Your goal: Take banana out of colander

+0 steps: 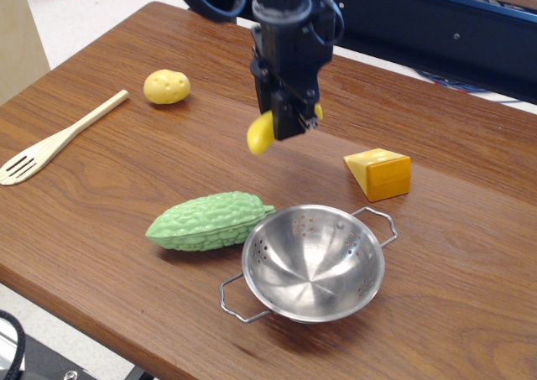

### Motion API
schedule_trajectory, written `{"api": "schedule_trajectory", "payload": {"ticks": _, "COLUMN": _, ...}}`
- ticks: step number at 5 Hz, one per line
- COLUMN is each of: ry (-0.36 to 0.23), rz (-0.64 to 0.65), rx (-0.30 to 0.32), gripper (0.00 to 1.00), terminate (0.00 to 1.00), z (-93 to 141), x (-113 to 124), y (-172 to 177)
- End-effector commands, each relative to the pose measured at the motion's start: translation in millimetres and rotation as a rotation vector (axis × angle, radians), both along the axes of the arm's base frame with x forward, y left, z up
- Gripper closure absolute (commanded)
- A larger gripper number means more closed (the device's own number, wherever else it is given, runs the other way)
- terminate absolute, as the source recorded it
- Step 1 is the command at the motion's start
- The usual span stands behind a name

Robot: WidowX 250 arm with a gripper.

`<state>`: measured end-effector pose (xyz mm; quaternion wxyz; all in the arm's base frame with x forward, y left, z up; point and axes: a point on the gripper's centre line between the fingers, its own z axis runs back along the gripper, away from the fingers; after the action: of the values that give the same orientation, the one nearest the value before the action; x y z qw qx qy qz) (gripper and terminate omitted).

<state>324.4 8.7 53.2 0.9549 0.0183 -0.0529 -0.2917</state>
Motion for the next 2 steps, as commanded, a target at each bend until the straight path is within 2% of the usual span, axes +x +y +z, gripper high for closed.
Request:
{"api": "schedule_trajectory", "payload": {"ticks": 1, "ry": -0.080, "rz": 0.082, "rx": 0.035, "gripper": 1.00, "terminate": 0.00, "z": -13.0, "x": 20.3, "y": 23.4}}
{"api": "schedule_trajectory", "payload": {"ticks": 2, "ry": -0.072, "rz": 0.101, "rx": 0.053, "gripper": 1.00, "terminate": 0.00, "z": -20.4, "x": 24.5, "y": 24.1}}
